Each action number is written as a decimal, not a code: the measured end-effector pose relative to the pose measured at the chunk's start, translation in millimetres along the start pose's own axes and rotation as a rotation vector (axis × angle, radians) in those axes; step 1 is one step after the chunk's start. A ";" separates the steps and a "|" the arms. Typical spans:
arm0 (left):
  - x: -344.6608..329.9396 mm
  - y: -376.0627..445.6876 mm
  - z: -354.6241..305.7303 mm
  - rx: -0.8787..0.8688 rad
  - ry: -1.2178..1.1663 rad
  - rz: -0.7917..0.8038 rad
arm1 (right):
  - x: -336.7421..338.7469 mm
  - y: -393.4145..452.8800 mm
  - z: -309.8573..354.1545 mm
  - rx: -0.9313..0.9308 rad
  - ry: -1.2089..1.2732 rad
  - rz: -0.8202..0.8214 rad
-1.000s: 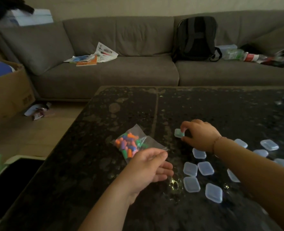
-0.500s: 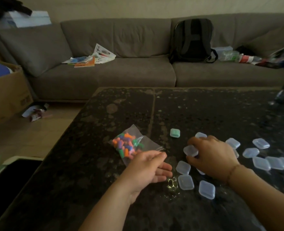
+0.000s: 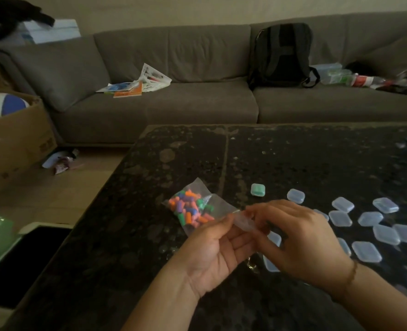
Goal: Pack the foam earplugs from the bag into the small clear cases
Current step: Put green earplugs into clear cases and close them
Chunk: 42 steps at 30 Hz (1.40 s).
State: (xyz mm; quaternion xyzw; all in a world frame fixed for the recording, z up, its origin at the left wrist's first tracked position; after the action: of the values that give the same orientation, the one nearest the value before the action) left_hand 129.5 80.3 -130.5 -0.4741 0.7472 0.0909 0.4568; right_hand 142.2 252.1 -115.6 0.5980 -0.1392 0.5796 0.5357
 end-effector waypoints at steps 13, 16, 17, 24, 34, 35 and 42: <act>-7.6 4.5 15.9 -0.108 0.182 -0.233 | -9.9 -5.1 -2.4 -0.025 -0.099 -0.068; -7.0 7.0 18.9 -0.132 0.239 -0.265 | -10.3 -5.6 -1.6 -0.037 -0.073 -0.092; -6.8 7.5 19.4 -0.143 0.259 -0.277 | -10.4 -5.7 -1.0 -0.048 -0.062 -0.103; -4.8 10.4 22.7 -0.162 0.263 -0.302 | -15.9 -7.2 1.4 -0.073 -0.083 -0.107; 2.1 5.4 7.7 -0.078 0.356 -0.144 | -8.6 -7.8 1.3 -0.150 0.046 -0.097; 3.0 4.4 7.1 -0.040 0.370 -0.123 | -7.4 -7.6 1.1 -0.151 0.060 -0.108; 1.9 -1.0 7.9 0.035 0.340 -0.022 | 1.0 -6.2 -6.6 -0.043 0.154 0.064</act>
State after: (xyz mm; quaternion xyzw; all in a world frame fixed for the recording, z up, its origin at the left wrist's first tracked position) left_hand 134.7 83.1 -136.2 -0.4829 0.8098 -0.0086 0.3332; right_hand 143.8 260.3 -119.3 0.5354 -0.1291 0.6377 0.5386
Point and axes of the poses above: each hand's wrist, its own y-axis towards the middle knuckle, its own x-axis out of the back of the hand, z = x × y, the point moved 1 cm from there along y, towards the middle knuckle, and after that the axes turned 3 degrees about -y, right-handed, at the moved point
